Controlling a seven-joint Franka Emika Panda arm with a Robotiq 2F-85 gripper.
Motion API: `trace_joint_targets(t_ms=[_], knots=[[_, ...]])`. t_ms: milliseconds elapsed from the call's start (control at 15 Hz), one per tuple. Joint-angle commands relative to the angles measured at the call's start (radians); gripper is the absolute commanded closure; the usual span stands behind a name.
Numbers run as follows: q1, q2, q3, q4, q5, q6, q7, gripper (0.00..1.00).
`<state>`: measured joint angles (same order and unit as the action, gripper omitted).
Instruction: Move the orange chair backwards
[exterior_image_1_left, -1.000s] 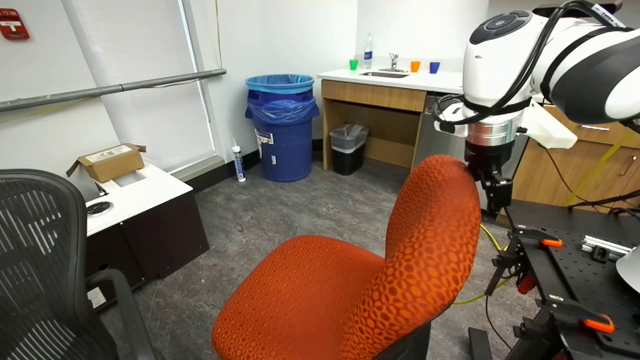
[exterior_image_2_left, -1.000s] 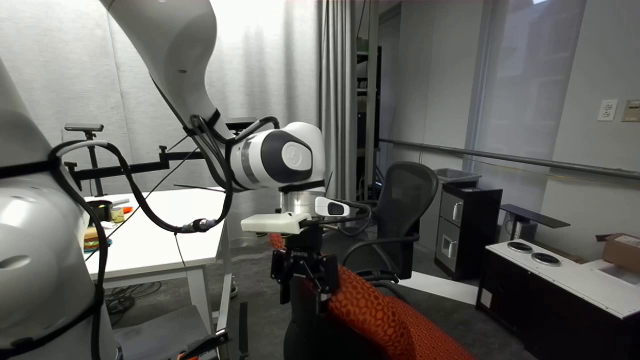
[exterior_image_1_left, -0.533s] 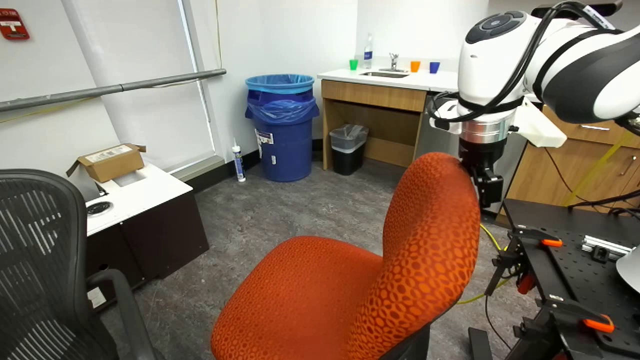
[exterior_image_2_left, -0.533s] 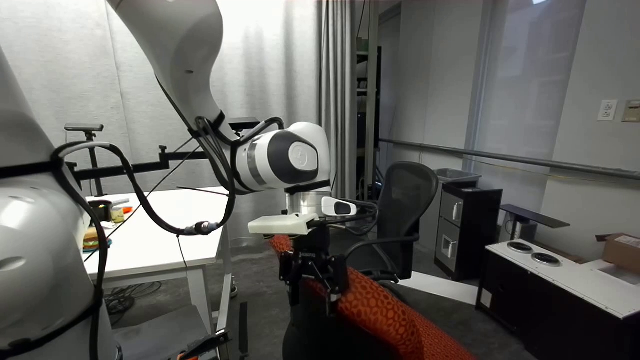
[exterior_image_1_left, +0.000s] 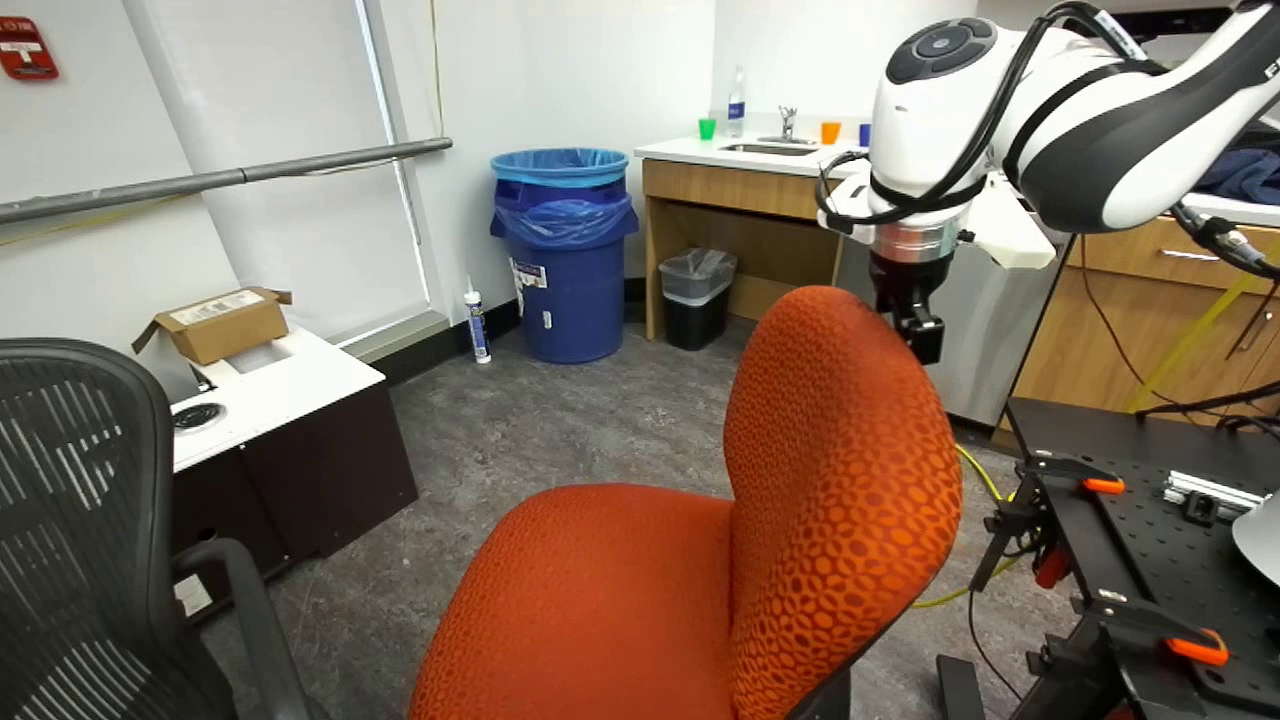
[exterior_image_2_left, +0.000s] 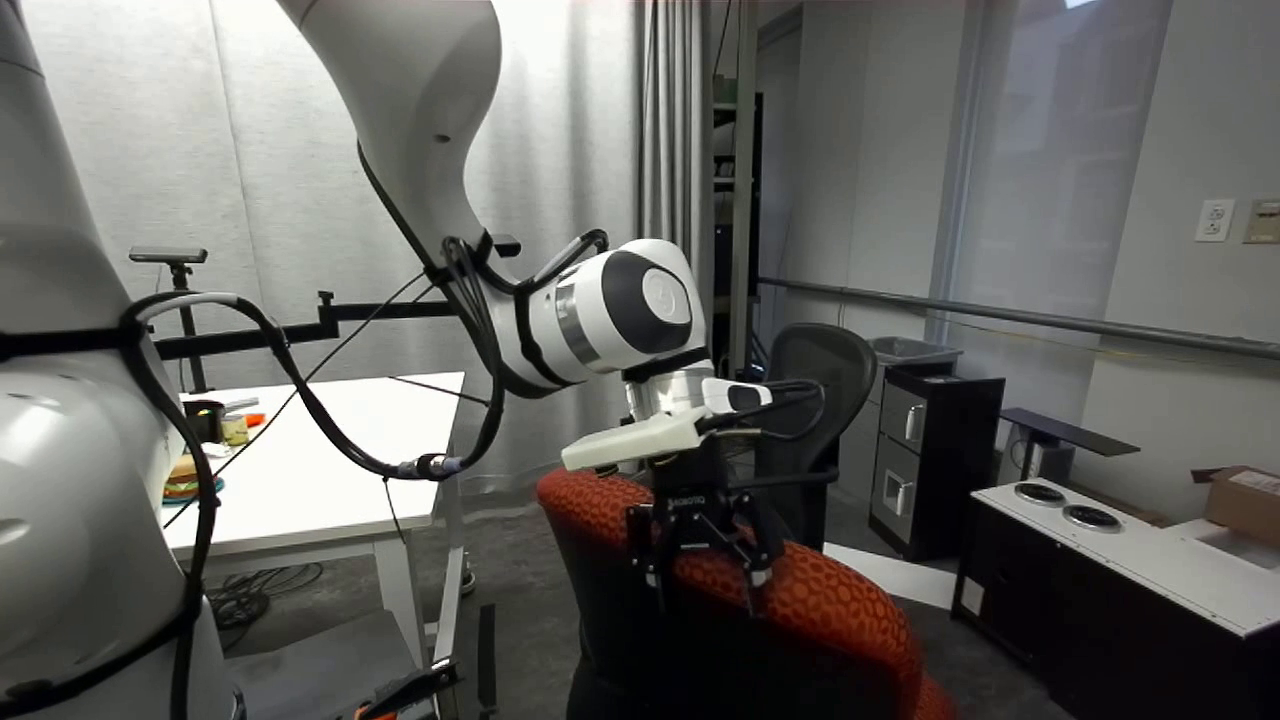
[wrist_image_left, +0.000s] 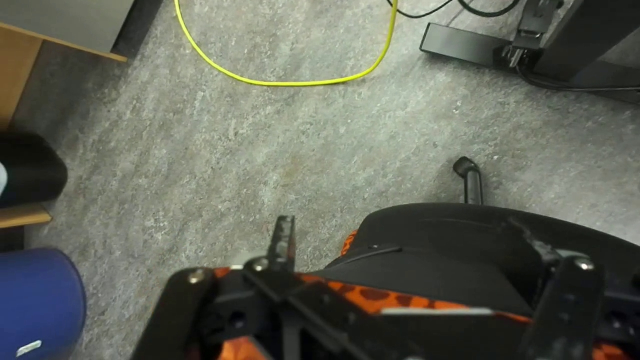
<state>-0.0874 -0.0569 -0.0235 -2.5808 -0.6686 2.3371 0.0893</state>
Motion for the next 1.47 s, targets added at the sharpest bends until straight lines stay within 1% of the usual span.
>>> trace_joint_targets(t_ms=[0,400,867,1000,1200,1400], knots=[[0.013,0.081,-0.003,0.121,-0.039,0.078,0.05,0.0],[0.016,0.149,-0.013,0.218,-0.035,0.141,0.046,0.0],[0.024,0.195,-0.021,0.284,-0.03,0.146,0.034,0.0],[0.031,0.204,-0.019,0.304,-0.046,0.143,0.037,0.0],[0.034,0.2,-0.018,0.305,-0.076,0.131,0.04,0.0],[0.034,0.172,-0.022,0.26,-0.093,0.113,0.063,0.0]])
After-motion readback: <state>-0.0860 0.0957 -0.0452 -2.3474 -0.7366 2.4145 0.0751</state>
